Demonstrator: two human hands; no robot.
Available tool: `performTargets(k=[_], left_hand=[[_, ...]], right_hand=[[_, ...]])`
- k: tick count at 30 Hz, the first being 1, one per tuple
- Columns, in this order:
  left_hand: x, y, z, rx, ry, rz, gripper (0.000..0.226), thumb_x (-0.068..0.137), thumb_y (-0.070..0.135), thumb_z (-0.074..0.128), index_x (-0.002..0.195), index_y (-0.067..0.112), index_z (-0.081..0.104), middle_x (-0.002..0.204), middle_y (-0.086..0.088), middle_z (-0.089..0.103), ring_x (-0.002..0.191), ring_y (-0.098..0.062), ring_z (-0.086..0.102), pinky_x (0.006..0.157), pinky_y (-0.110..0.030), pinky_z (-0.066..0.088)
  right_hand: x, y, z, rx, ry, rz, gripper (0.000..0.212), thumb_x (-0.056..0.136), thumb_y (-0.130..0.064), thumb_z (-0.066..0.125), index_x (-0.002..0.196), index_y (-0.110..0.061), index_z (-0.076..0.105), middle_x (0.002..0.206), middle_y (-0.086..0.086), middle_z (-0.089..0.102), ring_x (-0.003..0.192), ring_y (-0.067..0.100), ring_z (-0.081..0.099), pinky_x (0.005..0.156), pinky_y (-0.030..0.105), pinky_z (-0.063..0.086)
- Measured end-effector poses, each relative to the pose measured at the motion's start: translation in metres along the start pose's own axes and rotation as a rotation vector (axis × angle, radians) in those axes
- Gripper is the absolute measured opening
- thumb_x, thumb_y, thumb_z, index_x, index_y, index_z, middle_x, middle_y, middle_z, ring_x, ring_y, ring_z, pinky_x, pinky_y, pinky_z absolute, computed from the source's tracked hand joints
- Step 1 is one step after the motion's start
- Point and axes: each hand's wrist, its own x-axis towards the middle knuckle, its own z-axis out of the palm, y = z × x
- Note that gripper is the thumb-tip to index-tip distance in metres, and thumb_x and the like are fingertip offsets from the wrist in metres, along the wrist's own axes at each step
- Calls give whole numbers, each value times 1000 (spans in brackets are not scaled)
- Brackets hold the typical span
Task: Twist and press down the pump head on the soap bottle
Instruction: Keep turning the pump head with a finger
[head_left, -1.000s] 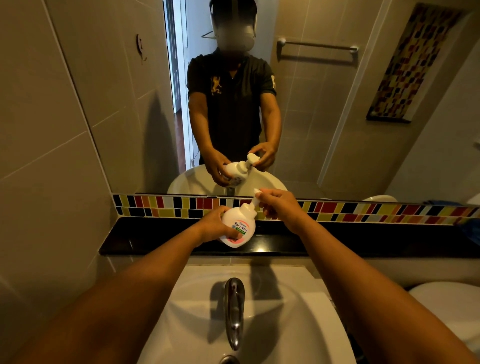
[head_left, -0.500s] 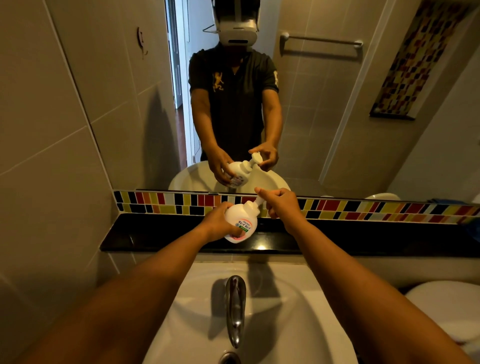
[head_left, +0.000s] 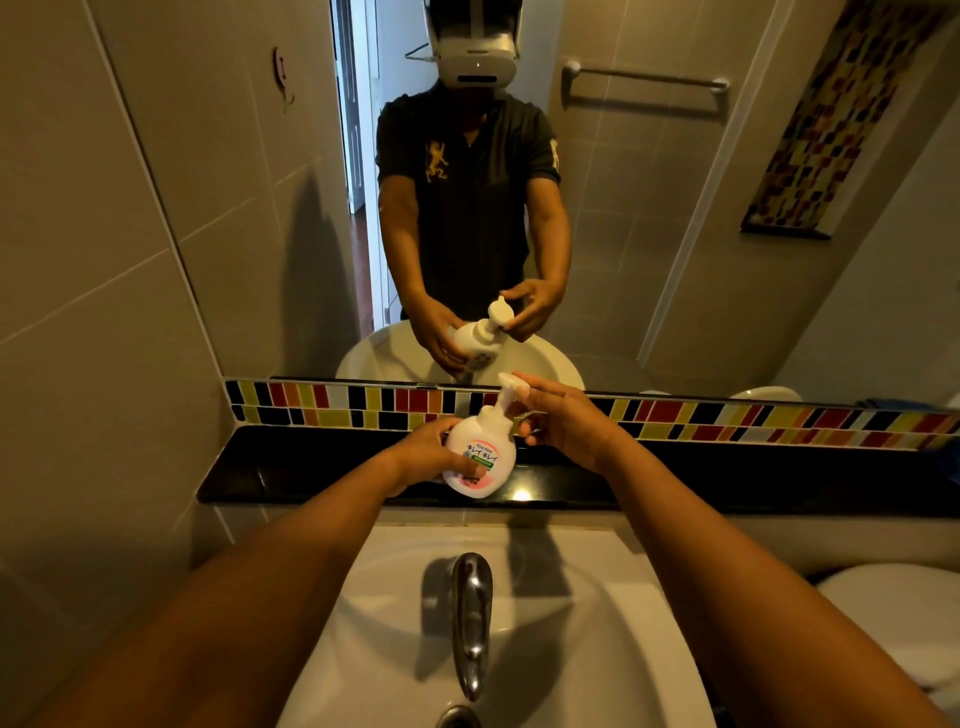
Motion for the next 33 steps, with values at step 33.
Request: performTargets(k=[33], left_hand=[[15,-13,13,-91,122,-4,63,68,8,84,124,15,56,111,-2,65,105,-22,63,85,-35,55]], right_hand=[[23,32,-8,-108,162,76,43,87,-12,62,127,-29,62,115,16,65,95,24,61,87,39,48]])
